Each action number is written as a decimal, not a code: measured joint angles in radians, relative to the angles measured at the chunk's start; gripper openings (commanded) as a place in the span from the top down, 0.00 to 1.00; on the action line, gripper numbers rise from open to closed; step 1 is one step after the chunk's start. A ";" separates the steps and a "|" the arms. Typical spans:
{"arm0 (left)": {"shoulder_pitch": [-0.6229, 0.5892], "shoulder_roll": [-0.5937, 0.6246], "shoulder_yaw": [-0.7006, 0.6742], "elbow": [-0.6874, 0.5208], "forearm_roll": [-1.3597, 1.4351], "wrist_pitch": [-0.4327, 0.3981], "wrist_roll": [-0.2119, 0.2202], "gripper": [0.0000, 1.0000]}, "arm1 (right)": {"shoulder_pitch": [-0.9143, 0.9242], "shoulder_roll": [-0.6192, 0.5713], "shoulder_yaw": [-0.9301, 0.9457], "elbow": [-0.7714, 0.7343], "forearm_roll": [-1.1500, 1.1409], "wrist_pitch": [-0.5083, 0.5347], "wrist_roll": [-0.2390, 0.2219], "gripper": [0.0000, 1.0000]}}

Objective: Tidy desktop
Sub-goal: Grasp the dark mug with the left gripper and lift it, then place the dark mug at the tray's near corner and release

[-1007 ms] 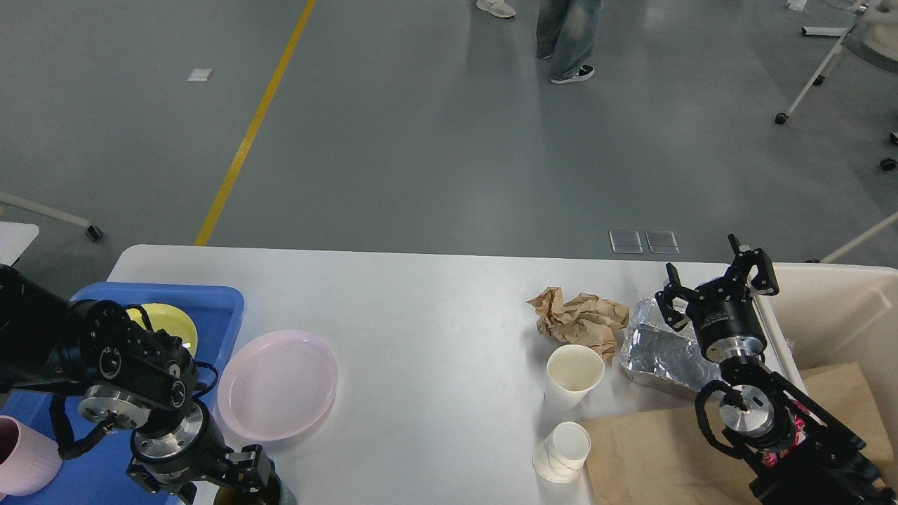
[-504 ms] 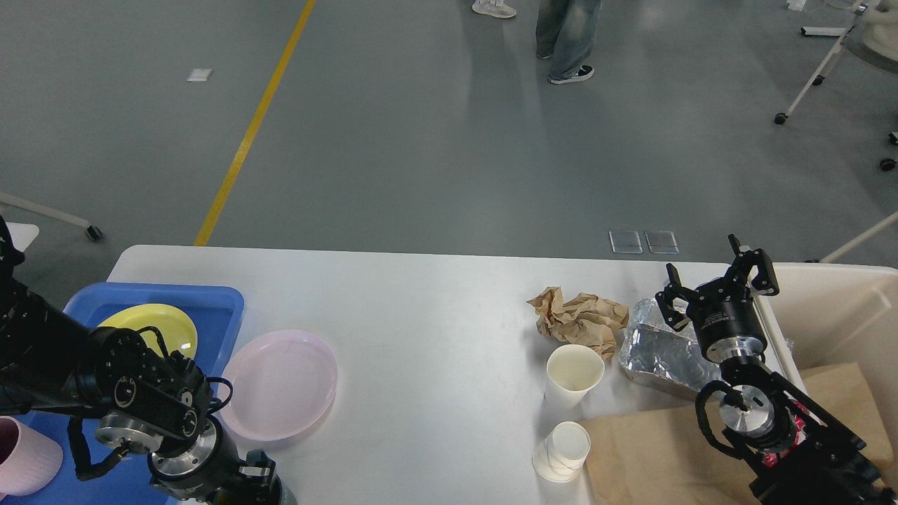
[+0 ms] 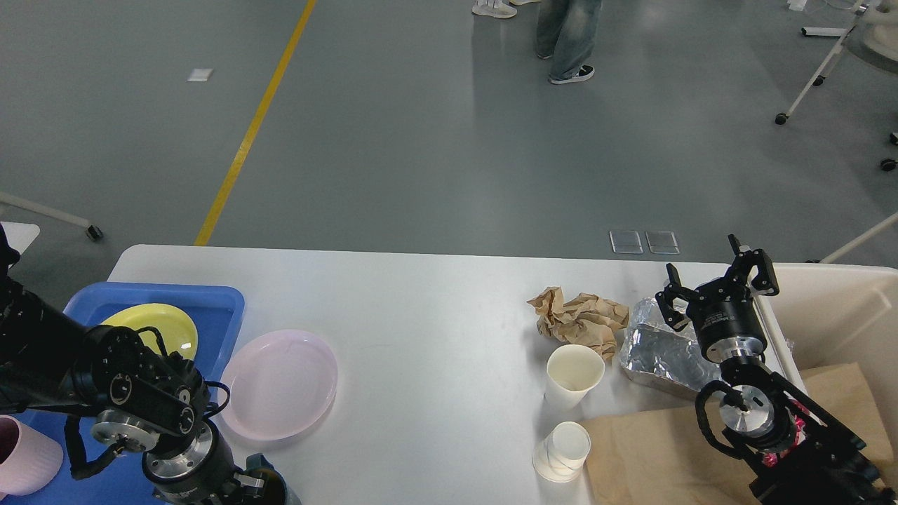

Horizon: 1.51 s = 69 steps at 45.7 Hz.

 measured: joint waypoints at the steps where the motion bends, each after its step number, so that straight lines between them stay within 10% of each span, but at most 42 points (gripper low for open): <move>1: -0.006 0.000 0.002 -0.003 0.000 -0.001 0.000 1.00 | 0.000 0.000 0.000 0.000 0.000 0.000 0.000 0.00; 16: -0.280 0.008 0.100 -0.084 -0.047 -0.120 -0.011 1.00 | 0.000 0.000 0.000 0.000 0.000 0.000 0.000 0.00; 37: -1.041 0.040 0.261 -0.139 -0.118 -0.679 -0.125 1.00 | 0.000 0.000 0.000 0.000 0.000 0.000 0.000 0.00; 57: -0.986 0.085 0.407 -0.117 -0.118 -0.619 -0.157 1.00 | 0.000 0.000 0.000 0.000 0.000 0.000 0.000 0.00; 69: -0.743 0.223 0.422 0.017 -0.087 -0.578 -0.159 1.00 | 0.000 0.000 0.000 0.001 0.000 0.000 0.000 0.00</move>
